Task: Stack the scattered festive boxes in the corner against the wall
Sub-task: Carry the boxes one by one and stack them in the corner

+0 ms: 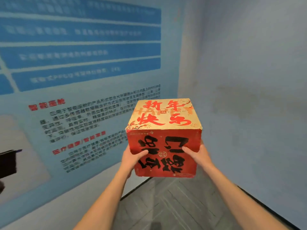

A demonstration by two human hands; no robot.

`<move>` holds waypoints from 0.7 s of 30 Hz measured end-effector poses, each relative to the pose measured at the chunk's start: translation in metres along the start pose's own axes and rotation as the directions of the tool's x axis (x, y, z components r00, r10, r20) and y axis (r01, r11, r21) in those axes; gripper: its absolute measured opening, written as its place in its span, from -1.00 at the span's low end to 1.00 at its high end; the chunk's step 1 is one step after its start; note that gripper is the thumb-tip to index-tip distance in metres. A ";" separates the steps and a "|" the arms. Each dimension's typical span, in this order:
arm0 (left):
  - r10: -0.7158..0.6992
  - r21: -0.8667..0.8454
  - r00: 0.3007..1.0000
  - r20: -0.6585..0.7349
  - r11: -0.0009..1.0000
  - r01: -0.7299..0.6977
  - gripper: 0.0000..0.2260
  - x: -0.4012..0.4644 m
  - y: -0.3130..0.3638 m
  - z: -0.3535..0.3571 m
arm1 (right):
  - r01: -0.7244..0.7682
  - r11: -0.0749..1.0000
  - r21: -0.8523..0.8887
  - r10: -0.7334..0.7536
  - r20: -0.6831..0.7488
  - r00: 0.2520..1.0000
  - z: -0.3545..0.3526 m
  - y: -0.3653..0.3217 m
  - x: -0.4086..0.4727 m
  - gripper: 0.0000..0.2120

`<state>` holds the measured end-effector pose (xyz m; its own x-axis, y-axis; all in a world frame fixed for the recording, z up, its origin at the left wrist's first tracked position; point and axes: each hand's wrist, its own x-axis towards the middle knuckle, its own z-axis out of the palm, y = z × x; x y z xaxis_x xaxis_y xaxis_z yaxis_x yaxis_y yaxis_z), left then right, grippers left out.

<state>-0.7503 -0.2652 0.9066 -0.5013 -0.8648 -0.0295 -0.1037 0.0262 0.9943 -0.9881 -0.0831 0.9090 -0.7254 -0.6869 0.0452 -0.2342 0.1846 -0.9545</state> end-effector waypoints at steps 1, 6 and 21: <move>0.009 0.004 0.999 0.035 1.000 -0.009 -0.45 0.014 0.001 0.025 | -0.002 1.000 -0.012 0.002 -0.040 0.999 -0.019 0.002 0.007 -0.28; 0.018 -0.006 0.988 0.154 1.000 -0.017 -0.50 0.073 0.011 0.134 | -0.037 0.999 0.037 0.042 -0.142 0.989 -0.095 0.029 0.054 -0.30; -0.128 0.057 0.956 0.265 0.992 0.117 -0.47 0.281 -0.026 0.276 | -0.156 0.979 0.132 0.180 -0.196 0.964 -0.145 0.098 0.242 -0.33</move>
<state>-1.1256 -0.3711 0.8445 -0.6939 -0.6966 -0.1822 -0.2100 -0.0463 0.9766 -1.2799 -0.1294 0.8691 -0.8684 -0.4909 -0.0704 -0.0306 0.1948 -0.9804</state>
